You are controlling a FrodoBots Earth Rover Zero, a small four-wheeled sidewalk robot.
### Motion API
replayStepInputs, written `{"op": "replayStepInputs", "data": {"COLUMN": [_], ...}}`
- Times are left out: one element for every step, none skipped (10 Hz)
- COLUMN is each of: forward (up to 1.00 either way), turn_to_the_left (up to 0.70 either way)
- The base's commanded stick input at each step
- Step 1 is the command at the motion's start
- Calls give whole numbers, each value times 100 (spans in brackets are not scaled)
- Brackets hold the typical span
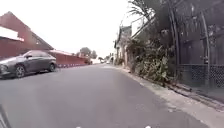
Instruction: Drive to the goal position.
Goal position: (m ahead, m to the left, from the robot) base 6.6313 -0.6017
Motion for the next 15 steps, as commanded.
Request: {"op": "replayStepInputs", "data": {"forward": [100,100,100,100,100,100,100,100,100,100,100,100,100,100,100], "turn_to_the_left": [1,0,0,0,0,0,0,0,0,0,1,9,19,8,0]}}
